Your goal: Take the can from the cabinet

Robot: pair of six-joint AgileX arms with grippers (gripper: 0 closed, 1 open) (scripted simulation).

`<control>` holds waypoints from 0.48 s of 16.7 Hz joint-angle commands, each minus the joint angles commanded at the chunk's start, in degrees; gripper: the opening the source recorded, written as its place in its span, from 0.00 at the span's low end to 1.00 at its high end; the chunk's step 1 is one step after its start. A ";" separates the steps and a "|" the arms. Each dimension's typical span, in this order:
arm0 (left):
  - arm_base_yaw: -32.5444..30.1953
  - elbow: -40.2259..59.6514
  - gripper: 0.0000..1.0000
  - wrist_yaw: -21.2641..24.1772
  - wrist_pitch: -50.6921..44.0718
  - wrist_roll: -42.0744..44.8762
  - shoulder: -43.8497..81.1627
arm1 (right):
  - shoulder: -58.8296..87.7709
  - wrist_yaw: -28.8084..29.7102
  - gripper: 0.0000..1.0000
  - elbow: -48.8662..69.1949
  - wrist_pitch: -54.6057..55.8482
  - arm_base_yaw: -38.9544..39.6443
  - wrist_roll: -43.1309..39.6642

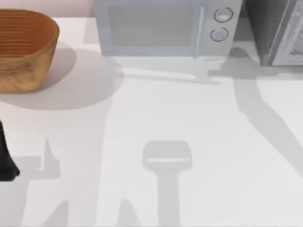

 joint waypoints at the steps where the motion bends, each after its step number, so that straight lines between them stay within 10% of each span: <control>1: 0.00 0.00 1.00 0.00 0.00 0.00 0.00 | -1.75 -0.80 0.00 -2.39 0.80 -0.76 -0.05; 8: 0.00 0.00 1.00 0.00 0.00 0.00 0.00 | -23.22 -10.37 0.00 -34.91 9.83 -10.11 -0.54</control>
